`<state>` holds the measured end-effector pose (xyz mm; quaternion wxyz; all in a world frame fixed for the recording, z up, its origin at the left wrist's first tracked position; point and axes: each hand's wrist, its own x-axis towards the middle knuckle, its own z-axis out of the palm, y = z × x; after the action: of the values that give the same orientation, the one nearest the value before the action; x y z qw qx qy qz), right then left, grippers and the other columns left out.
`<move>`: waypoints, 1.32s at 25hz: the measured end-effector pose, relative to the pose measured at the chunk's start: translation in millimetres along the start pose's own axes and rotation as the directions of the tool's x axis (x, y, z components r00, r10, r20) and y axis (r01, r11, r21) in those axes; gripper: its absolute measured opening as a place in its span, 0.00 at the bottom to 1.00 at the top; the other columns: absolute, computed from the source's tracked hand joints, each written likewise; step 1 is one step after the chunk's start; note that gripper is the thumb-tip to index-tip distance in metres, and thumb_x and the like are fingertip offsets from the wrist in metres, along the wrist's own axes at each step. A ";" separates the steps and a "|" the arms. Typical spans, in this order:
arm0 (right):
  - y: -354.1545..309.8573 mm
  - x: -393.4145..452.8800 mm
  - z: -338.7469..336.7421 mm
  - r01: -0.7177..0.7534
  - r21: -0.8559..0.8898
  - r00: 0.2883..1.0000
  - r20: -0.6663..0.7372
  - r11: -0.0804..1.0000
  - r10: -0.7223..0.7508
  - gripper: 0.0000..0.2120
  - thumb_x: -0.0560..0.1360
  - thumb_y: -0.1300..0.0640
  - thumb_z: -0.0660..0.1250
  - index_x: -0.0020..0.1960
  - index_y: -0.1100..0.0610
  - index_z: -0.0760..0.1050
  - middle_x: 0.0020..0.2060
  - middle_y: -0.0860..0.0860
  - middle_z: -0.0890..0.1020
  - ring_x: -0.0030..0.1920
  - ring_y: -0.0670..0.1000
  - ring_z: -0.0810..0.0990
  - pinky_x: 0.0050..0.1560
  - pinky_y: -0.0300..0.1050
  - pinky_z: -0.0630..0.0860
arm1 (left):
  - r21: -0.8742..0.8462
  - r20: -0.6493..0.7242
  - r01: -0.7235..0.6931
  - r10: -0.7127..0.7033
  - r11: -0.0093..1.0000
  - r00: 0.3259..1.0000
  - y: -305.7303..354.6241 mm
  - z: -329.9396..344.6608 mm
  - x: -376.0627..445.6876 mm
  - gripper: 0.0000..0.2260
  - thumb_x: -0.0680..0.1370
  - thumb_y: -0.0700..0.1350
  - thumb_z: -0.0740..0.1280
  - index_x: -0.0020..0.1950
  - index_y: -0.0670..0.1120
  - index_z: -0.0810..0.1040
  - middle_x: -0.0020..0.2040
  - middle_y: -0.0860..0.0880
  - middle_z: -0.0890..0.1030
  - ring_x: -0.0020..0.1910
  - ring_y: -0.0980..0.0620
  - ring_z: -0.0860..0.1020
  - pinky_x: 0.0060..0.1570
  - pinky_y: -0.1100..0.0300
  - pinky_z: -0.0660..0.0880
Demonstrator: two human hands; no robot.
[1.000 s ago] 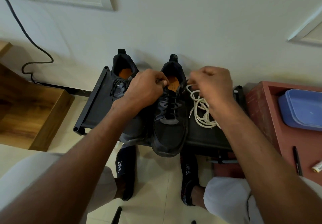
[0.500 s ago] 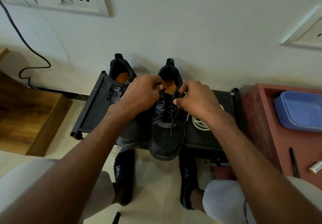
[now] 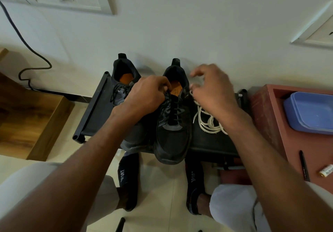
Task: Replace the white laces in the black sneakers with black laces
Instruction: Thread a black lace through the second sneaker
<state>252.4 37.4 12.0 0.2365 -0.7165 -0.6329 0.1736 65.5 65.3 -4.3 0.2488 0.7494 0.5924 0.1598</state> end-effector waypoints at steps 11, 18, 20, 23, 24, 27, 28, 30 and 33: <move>-7.8 2.5 -11.6 -0.190 0.274 0.894 -0.349 0.943 0.281 0.08 0.75 0.57 0.67 0.48 0.49 0.85 0.44 0.45 0.85 0.45 0.49 0.84 0.48 0.48 0.82 | 0.016 0.054 -0.007 0.006 1.000 0.999 1.0 -2.8 -2.5 0.12 0.84 0.40 0.62 0.60 0.52 0.82 0.42 0.55 0.77 0.33 0.58 0.71 0.32 0.62 0.64; 1.3 -1.5 6.4 -0.077 0.057 0.975 0.213 0.995 0.064 0.13 0.74 0.58 0.74 0.57 0.49 0.79 0.51 0.48 0.83 0.50 0.52 0.83 0.53 0.51 0.81 | 0.010 0.124 -0.014 0.013 1.000 0.992 3.2 -5.0 -2.7 0.10 0.84 0.43 0.66 0.63 0.51 0.81 0.42 0.56 0.75 0.39 0.56 0.73 0.35 0.64 0.65; 6.1 -2.1 13.8 -0.070 -0.044 0.934 0.349 0.997 0.081 0.14 0.74 0.55 0.76 0.57 0.50 0.77 0.47 0.50 0.84 0.48 0.53 0.84 0.53 0.54 0.82 | -0.007 0.159 -0.024 0.025 1.000 0.987 2.6 -6.8 -2.9 0.11 0.82 0.44 0.70 0.63 0.51 0.81 0.40 0.58 0.74 0.41 0.55 0.74 0.38 0.62 0.67; 9.0 -1.3 17.1 -0.052 -0.039 0.954 0.292 0.998 0.061 0.08 0.74 0.58 0.76 0.49 0.49 0.79 0.41 0.48 0.85 0.45 0.51 0.84 0.50 0.53 0.83 | -0.020 0.169 -0.031 0.034 0.999 0.985 2.6 -7.3 -3.7 0.14 0.78 0.41 0.74 0.63 0.50 0.81 0.39 0.56 0.76 0.42 0.53 0.77 0.40 0.59 0.70; 8.8 -1.5 16.7 -0.067 -0.035 0.964 0.256 0.997 0.074 0.06 0.74 0.58 0.75 0.47 0.48 0.80 0.40 0.47 0.86 0.44 0.51 0.85 0.49 0.52 0.83 | -0.011 0.152 -0.033 0.034 0.999 0.988 2.3 -7.5 -3.5 0.15 0.77 0.40 0.74 0.62 0.51 0.81 0.39 0.55 0.77 0.41 0.53 0.77 0.39 0.59 0.71; 12.9 -1.4 8.4 -0.125 -0.081 0.982 0.130 0.989 0.135 0.06 0.76 0.59 0.73 0.46 0.48 0.82 0.38 0.48 0.86 0.42 0.50 0.85 0.47 0.50 0.83 | 0.064 0.107 -0.053 0.046 0.997 0.993 1.1 -7.9 -3.9 0.16 0.76 0.37 0.72 0.62 0.52 0.80 0.38 0.56 0.74 0.42 0.50 0.77 0.33 0.62 0.67; 12.2 -1.1 3.6 -0.139 -0.060 0.971 0.189 0.989 0.148 0.06 0.77 0.60 0.73 0.46 0.49 0.83 0.36 0.48 0.86 0.40 0.48 0.85 0.45 0.49 0.83 | 0.086 0.102 -0.055 0.046 0.995 0.994 0.1 -7.8 -3.6 0.16 0.77 0.38 0.72 0.62 0.52 0.79 0.38 0.58 0.74 0.42 0.50 0.77 0.33 0.62 0.65; 3.4 -1.8 -6.3 -0.233 0.158 0.893 0.425 0.960 0.147 0.06 0.78 0.63 0.72 0.52 0.53 0.83 0.38 0.51 0.88 0.32 0.45 0.82 0.33 0.40 0.78 | 0.088 0.068 -0.033 0.027 0.996 0.997 -2.1 -8.1 -2.0 0.14 0.78 0.42 0.72 0.63 0.52 0.78 0.40 0.57 0.75 0.44 0.50 0.78 0.32 0.62 0.65; -11.0 -2.9 -19.5 -0.360 0.518 0.809 0.588 0.776 -0.017 0.12 0.78 0.62 0.73 0.61 0.55 0.80 0.47 0.53 0.89 0.29 0.46 0.77 0.25 0.36 0.64 | -0.093 -0.082 0.041 -0.049 0.995 0.995 1.5 -10.6 1.0 0.09 0.80 0.51 0.70 0.59 0.50 0.79 0.39 0.52 0.81 0.40 0.51 0.81 0.35 0.58 0.71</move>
<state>253.6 33.2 34.2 0.2390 -0.5751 -0.5120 0.5917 61.3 68.0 5.2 0.2611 0.7162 0.6113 0.2126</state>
